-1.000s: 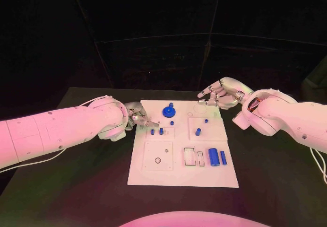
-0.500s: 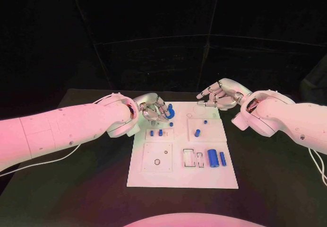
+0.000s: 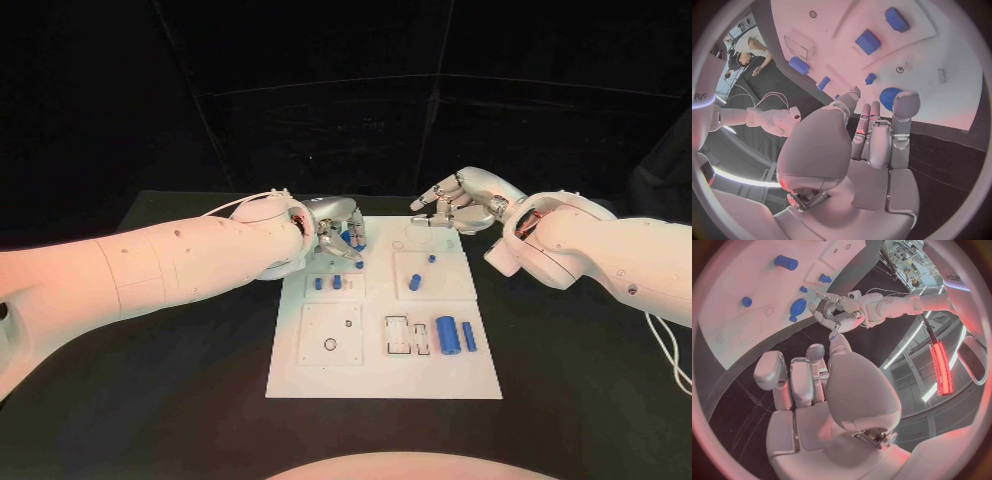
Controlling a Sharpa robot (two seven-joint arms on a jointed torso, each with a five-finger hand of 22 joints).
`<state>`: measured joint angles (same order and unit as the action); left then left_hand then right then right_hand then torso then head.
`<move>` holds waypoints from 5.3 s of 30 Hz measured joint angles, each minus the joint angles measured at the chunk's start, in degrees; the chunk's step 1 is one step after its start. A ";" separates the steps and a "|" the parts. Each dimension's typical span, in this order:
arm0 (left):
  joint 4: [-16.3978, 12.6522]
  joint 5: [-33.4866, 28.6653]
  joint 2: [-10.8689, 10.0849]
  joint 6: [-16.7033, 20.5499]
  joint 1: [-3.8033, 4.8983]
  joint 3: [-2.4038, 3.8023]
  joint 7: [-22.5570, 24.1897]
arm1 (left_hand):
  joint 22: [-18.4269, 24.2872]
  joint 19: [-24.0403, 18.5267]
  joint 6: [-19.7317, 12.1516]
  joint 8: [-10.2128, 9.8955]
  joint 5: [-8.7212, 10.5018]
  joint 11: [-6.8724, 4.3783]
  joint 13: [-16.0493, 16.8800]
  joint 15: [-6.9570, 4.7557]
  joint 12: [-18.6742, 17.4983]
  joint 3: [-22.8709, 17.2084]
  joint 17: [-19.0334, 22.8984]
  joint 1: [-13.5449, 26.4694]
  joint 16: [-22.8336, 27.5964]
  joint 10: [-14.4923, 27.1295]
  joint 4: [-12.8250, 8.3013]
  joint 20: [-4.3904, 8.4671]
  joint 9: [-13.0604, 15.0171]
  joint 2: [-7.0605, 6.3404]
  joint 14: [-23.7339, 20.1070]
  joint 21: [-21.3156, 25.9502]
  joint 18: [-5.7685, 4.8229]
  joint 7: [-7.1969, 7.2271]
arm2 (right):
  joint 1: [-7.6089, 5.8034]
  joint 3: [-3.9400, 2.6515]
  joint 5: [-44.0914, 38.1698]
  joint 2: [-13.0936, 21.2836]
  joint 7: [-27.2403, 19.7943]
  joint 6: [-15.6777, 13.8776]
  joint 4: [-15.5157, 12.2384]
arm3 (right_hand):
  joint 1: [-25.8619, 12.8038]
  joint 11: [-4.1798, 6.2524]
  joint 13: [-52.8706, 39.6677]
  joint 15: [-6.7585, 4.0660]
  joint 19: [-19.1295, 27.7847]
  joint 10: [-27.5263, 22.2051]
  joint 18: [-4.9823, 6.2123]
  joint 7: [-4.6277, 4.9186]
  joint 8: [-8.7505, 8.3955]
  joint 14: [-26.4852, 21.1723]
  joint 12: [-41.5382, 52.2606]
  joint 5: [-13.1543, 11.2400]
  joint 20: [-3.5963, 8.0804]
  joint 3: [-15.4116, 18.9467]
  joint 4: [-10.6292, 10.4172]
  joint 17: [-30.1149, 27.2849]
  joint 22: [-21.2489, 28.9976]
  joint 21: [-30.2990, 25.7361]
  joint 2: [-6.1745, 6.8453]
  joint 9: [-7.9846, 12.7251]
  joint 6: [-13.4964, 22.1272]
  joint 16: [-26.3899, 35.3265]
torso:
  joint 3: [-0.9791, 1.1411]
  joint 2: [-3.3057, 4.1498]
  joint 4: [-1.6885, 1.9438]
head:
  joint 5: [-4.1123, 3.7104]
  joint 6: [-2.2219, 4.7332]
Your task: Assemble the parts on the task board
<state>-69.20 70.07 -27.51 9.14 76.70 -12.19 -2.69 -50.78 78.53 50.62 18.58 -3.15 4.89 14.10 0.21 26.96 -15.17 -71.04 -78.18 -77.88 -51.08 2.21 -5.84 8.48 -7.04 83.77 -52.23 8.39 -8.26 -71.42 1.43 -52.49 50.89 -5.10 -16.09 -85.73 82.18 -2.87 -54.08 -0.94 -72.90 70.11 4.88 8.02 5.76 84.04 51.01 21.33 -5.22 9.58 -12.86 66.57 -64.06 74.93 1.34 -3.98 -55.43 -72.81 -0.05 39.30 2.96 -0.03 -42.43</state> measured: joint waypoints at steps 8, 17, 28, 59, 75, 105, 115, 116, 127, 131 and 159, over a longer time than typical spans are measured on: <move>2.84 4.89 2.54 -2.12 -0.67 -0.11 -0.54 | -3.77 1.27 1.40 -1.00 0.00 -0.20 -2.16 0.00 -1.34 -0.41 -0.43 -0.21 -0.89 -0.20 -0.41 0.27 -1.07 -0.21 0.00 -4.02 0.01 0.40 | 0.00 0.00 0.00 -0.23 0.00 0.00 -0.02 | 0.00 0.00 0.00 0.00 0.00 0.00 0.00 0.00 0.00 0.00 0.00 0.00 0.00 0.00 0.00 0.00 0.00 0.00 0.00 0.00 0.00 0.00 | -0.02 0.00 0.02 | -0.13 -0.13; 3.64 6.85 3.87 -3.87 -1.18 -0.68 -0.72 | -5.91 1.99 2.26 -1.66 0.00 -0.49 -3.48 -0.20 -1.83 -0.58 -0.17 -0.21 -1.11 -1.35 -0.57 0.59 -1.71 -0.21 0.19 -6.01 -0.85 0.59 | 0.00 0.00 0.00 -0.30 0.00 0.00 -0.02 | 0.00 0.00 0.00 0.00 0.00 0.00 0.00 0.00 0.00 0.00 0.00 0.00 0.00 0.00 0.00 0.11 0.00 0.00 0.00 0.00 0.00 0.00 | -0.04 -0.06 0.10 | -0.33 -0.31; 4.74 7.75 4.73 -4.66 -1.41 -1.01 -1.74 | -6.86 2.39 3.75 -2.83 0.00 -0.32 -5.27 -0.20 -3.04 -3.23 0.16 -1.09 -1.11 -3.16 -1.78 0.60 -2.50 0.67 0.19 -7.02 -0.85 0.50 | 0.00 0.00 0.00 -0.38 0.00 0.00 -0.02 | 0.00 0.00 -0.01 0.00 0.00 0.00 0.00 0.00 0.00 0.00 0.00 0.00 0.00 0.00 0.00 0.11 0.00 0.00 0.00 0.00 0.00 0.00 | -0.04 -0.10 0.14 | -0.43 -0.41; 5.63 8.27 5.90 -5.51 -1.46 -0.78 -2.04 | -8.70 2.39 2.49 -7.76 0.00 0.34 -9.74 -0.20 -7.80 -8.18 1.51 -0.06 -1.50 -4.59 -3.57 0.59 -4.77 -1.16 0.18 -8.46 -0.84 0.68 | 0.00 0.00 0.00 -0.60 0.01 0.03 0.00 | 0.00 0.00 -0.08 0.00 0.00 0.00 0.00 0.00 0.21 0.00 0.00 0.00 0.00 0.00 0.00 0.16 -0.01 0.00 0.00 0.00 0.00 0.00 | -0.03 -0.14 0.14 | -0.65 -0.40; 6.02 8.29 6.26 -6.02 -1.53 -0.78 -2.02 | -10.07 2.43 8.41 -6.84 0.00 -0.90 -9.94 -0.76 -7.37 -10.22 1.62 0.26 -1.73 -8.96 -4.09 0.64 -4.11 0.31 0.26 -9.83 -0.84 1.22 | 0.00 0.00 0.00 -0.66 0.03 0.07 0.00 | 0.00 0.00 -0.07 0.00 0.00 0.00 0.00 0.00 0.21 0.00 0.00 0.00 0.00 0.00 0.00 0.15 -0.01 0.00 0.00 0.00 0.00 0.00 | -0.03 -0.14 0.14 | -0.77 -0.49; -2.08 6.80 -1.77 -0.80 -1.63 2.63 -0.07 | -12.87 3.11 10.95 -7.76 0.11 -1.40 -10.16 -1.25 -8.78 -13.62 1.26 -0.47 -2.22 -12.28 -6.96 1.32 -4.12 1.96 0.19 -12.37 -1.72 1.48 | 0.00 0.00 0.00 -0.57 0.02 0.10 0.35 | 0.23 0.00 -0.17 0.00 0.00 0.00 0.00 0.00 0.21 0.00 0.00 0.00 0.00 0.00 0.00 0.18 -0.01 0.00 -0.23 0.00 0.00 0.00 | -0.07 -0.25 0.32 | -0.63 -0.12; -4.04 5.38 -5.04 -0.88 -1.53 3.15 -0.05 | -13.06 3.11 11.13 -7.77 0.11 -1.20 -10.15 -1.24 -9.06 -13.78 1.49 -0.20 -2.22 -12.49 -7.12 1.32 -4.13 1.68 0.19 -12.41 -1.72 1.31 | 0.00 0.00 0.00 -0.46 0.01 0.12 0.62 | 0.23 0.00 -0.16 0.00 0.00 0.00 0.00 0.00 0.21 0.00 0.00 0.00 0.00 0.00 0.00 0.18 -0.01 0.00 -0.23 0.00 0.00 0.00 | -0.06 -0.20 0.32 | -0.18 -0.03; -3.97 5.23 -5.13 -1.06 -1.53 3.15 -0.11 | -13.06 3.11 11.13 -7.77 0.11 -1.20 -10.15 -1.24 -9.06 -13.78 1.49 -0.20 -2.22 -12.49 -7.12 1.32 -4.13 1.68 0.19 -12.41 -1.72 1.31 | 0.00 0.00 0.00 -0.46 0.01 0.12 0.63 | 0.23 0.00 -0.16 0.00 0.00 0.00 0.00 0.00 0.21 0.00 0.00 0.00 0.00 0.00 0.00 0.18 -0.01 0.00 -0.23 0.00 0.00 0.00 | -0.06 -0.18 0.32 | -0.13 -0.04; -2.74 4.50 -5.59 -3.25 -1.78 2.56 -1.19 | -13.05 3.11 11.13 -8.11 0.11 -1.20 -10.15 -1.24 -9.28 -13.78 1.81 0.06 -2.21 -12.49 -7.12 1.32 -4.12 1.43 0.19 -12.40 -1.72 1.31 | 0.00 0.00 0.00 -0.43 0.02 0.13 0.65 | 0.23 0.00 -0.06 0.00 0.00 0.00 0.00 0.00 0.21 0.00 0.00 0.00 0.00 0.16 0.16 0.17 0.07 0.00 -0.23 0.00 0.00 0.00 | -0.05 -0.11 0.15 | 0.05 -0.21; -2.24 4.42 -5.52 -4.04 -1.80 2.32 -1.72 | -13.05 3.11 11.13 -8.11 0.10 -1.20 -10.15 -1.24 -9.28 -13.78 1.90 0.06 -2.21 -12.49 -7.12 1.32 -4.18 1.43 0.19 -12.40 -1.72 1.31 | 0.00 0.00 0.00 -0.42 0.02 0.13 0.62 | 0.23 0.00 -0.06 0.00 0.00 0.00 0.00 0.00 0.21 0.00 0.00 0.00 0.00 0.16 0.16 0.17 0.07 0.00 -0.23 0.00 0.00 0.00 | -0.04 -0.11 0.14 | 0.05 -0.27; -1.43 4.30 -4.76 -6.12 -1.79 1.61 -2.86 | -12.89 3.11 11.11 -8.36 0.10 -1.20 -10.14 -1.24 -9.69 -13.94 2.14 0.35 -2.21 -12.49 -7.28 1.31 -4.24 1.13 0.19 -12.40 -1.72 1.32 | 0.00 0.00 0.00 -0.39 0.01 0.13 0.50 | 0.23 0.00 -0.07 0.00 0.00 0.00 0.00 0.00 0.21 0.00 0.00 0.00 0.00 0.16 0.16 0.16 0.06 0.00 -0.23 0.00 0.00 0.00 | -0.03 -0.10 0.10 | -0.08 -0.43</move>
<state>-70.62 74.37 -32.27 3.02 74.91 -10.58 -5.55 -63.67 81.64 61.72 10.22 -3.05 3.68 3.97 -1.03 17.28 -29.11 -68.90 -77.83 -80.09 -63.57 -5.07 -4.53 4.24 -5.91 83.96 -64.62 6.68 -6.95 -71.42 1.42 -52.49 50.50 -5.09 -15.96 -85.23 82.41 -2.87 -54.15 -0.93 -72.90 70.11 4.88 8.02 5.97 84.04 51.01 21.33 -5.22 9.75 -12.70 66.73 -64.00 74.93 1.11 -3.98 -55.43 -72.81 -0.09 39.19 3.06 -0.11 -42.86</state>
